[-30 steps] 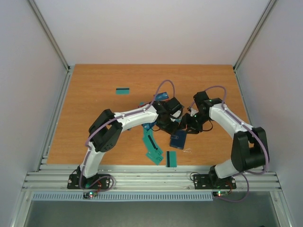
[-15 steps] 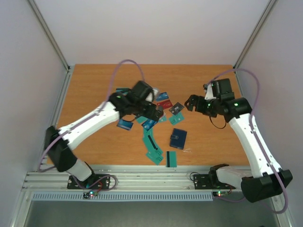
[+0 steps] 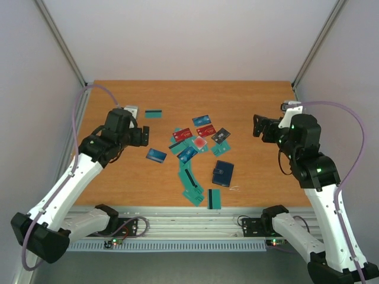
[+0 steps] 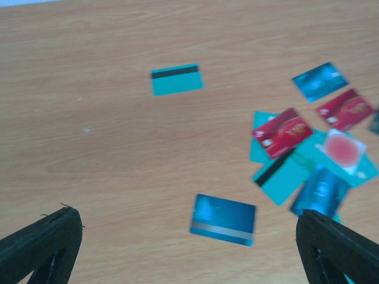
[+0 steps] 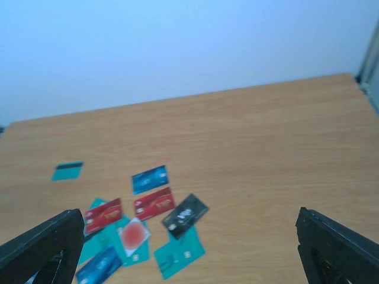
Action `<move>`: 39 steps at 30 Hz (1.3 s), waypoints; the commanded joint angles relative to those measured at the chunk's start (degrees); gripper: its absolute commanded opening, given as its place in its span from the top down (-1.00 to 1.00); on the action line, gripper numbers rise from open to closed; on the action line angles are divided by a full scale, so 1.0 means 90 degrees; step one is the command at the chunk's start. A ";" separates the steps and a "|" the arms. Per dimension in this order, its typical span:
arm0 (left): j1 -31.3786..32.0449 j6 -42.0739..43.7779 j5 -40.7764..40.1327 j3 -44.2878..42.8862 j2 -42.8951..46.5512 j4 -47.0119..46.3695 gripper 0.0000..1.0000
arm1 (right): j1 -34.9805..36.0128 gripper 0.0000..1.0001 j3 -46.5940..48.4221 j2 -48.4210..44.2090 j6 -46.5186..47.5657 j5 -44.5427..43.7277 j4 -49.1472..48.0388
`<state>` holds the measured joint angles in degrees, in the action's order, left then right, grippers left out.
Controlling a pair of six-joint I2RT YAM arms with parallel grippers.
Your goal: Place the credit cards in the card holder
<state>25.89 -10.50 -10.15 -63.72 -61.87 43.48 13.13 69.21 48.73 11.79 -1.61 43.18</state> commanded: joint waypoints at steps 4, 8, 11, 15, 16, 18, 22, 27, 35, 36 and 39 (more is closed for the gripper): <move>-0.0989 0.0577 -0.0438 0.1065 0.0257 -0.1494 -0.99 | -0.0028 -0.97 -0.1291 0.0072 0.0248 -0.1711 -0.0600; -0.1768 0.0591 0.0093 0.1925 0.0321 -0.2490 -0.99 | -0.0042 -0.97 -0.2157 0.0212 0.0272 -0.2495 -0.1406; -0.2305 0.0551 0.0584 0.2792 0.0369 -0.3520 -0.98 | -0.0059 -0.97 -0.2828 0.0287 0.0521 -0.2564 -0.2251; -0.2631 0.0552 0.0716 0.3706 0.0293 -0.4949 -0.98 | -0.0140 -0.97 -0.3780 0.0439 0.1129 -0.1987 -0.3283; -0.2627 0.0620 0.0668 0.3960 0.0263 -0.5347 -0.98 | -0.0152 -0.97 -0.3943 0.0530 0.1130 -0.2106 -0.3607; -0.2632 0.0673 0.0470 0.4467 0.0163 -0.6278 -0.99 | -0.0216 -0.97 -0.4431 0.0765 0.1447 -0.2068 -0.4386; -0.2633 0.0633 0.0152 0.5033 -0.0288 -0.7909 -0.99 | -0.0533 -0.97 -0.5619 0.1454 0.1674 -0.1585 -0.7184; -0.2643 0.0823 0.0345 0.4815 -0.1330 -0.8983 -0.99 | -0.0859 -0.97 -0.5680 0.3586 0.2168 -0.0616 -1.0317; -0.2994 0.1031 0.1211 0.4545 -0.2930 -1.0379 -0.99 | -0.1877 -0.97 -0.4969 0.4763 0.1566 0.0838 -1.0047; -0.3019 0.1032 0.1285 0.4566 -0.3005 -1.0529 -0.99 | -0.1871 -0.97 -0.4927 0.4696 0.1562 0.0837 -0.9875; -0.3023 0.1085 0.1355 0.4459 -0.2977 -1.0270 -0.99 | -0.1861 -0.97 -0.4980 0.4701 0.1592 0.0820 -1.0015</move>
<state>-0.51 -2.42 -0.86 -21.80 -89.67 -42.52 -3.79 23.62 91.44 26.61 1.67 -44.42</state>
